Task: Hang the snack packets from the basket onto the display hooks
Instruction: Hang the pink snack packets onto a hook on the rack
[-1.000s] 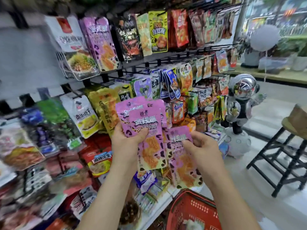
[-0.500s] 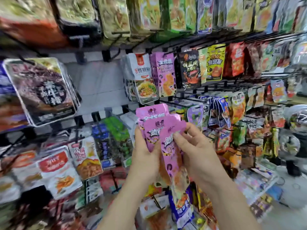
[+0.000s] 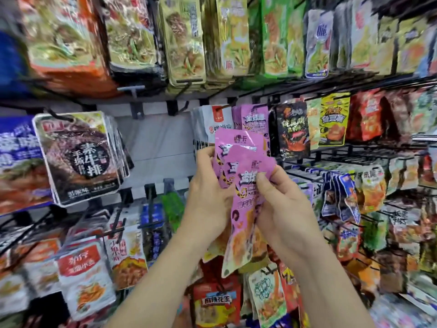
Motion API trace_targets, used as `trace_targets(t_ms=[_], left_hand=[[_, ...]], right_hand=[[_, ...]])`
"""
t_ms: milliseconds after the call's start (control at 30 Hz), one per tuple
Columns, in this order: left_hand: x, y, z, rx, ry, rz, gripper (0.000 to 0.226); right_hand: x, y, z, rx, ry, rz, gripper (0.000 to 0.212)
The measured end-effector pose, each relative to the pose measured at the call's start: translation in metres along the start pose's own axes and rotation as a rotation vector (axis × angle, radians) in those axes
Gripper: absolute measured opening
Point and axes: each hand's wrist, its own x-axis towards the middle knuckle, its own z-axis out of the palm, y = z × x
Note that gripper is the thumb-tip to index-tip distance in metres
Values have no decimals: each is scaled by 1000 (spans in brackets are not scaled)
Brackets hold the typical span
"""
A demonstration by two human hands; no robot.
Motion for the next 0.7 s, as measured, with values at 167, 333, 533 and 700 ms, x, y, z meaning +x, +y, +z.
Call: trace_targets(t_ms=[167, 333, 533, 700], left_hand=[[25, 11, 10, 109, 73, 113, 45], [43, 19, 15, 127, 181, 173, 42], [58, 15, 2, 307, 110, 206, 41], [67, 23, 8, 625, -21, 239, 77]], right_hand=[[26, -13, -19, 55, -37, 25, 42], [47, -33, -36, 16, 26, -91, 17], [95, -58, -71, -479, 135, -498, 40], [140, -68, -75, -773, 126, -664, 26]])
